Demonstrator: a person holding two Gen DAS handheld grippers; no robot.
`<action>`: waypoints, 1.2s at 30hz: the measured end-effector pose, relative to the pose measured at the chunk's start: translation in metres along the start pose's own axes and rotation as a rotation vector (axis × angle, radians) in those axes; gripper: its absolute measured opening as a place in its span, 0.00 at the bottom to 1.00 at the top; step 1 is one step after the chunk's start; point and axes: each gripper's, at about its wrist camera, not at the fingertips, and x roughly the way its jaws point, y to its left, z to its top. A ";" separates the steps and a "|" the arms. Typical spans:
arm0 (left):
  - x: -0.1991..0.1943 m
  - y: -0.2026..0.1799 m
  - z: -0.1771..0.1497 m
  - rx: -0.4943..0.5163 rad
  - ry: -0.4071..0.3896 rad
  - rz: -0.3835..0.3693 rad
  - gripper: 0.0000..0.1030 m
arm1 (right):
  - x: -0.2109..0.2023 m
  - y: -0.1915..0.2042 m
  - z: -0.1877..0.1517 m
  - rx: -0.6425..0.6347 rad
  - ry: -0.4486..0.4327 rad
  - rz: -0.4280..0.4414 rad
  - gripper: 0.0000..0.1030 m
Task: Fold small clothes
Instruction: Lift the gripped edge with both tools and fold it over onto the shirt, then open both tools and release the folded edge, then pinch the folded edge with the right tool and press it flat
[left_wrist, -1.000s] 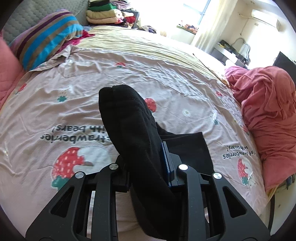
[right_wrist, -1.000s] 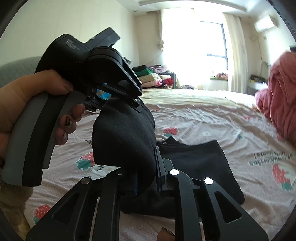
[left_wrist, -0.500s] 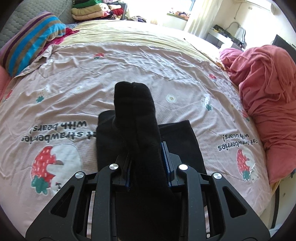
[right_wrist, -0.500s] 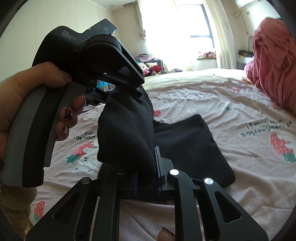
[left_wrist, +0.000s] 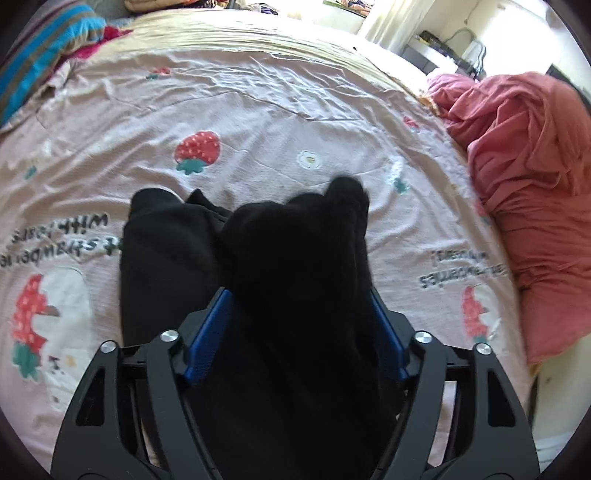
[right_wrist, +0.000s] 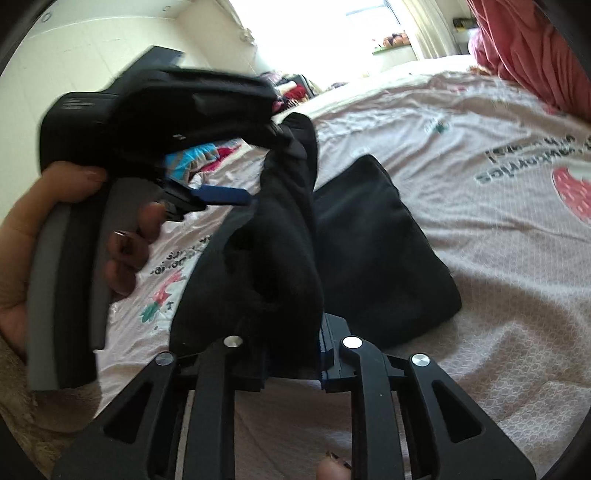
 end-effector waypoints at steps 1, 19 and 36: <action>-0.003 0.000 -0.001 -0.002 -0.010 -0.012 0.69 | 0.001 -0.005 0.000 0.023 0.013 0.000 0.28; -0.034 0.068 -0.053 -0.012 -0.121 0.164 0.69 | 0.053 -0.052 0.081 0.184 0.329 0.218 0.67; -0.021 0.055 -0.070 0.063 -0.098 0.177 0.70 | 0.087 -0.039 0.112 -0.175 0.330 0.079 0.19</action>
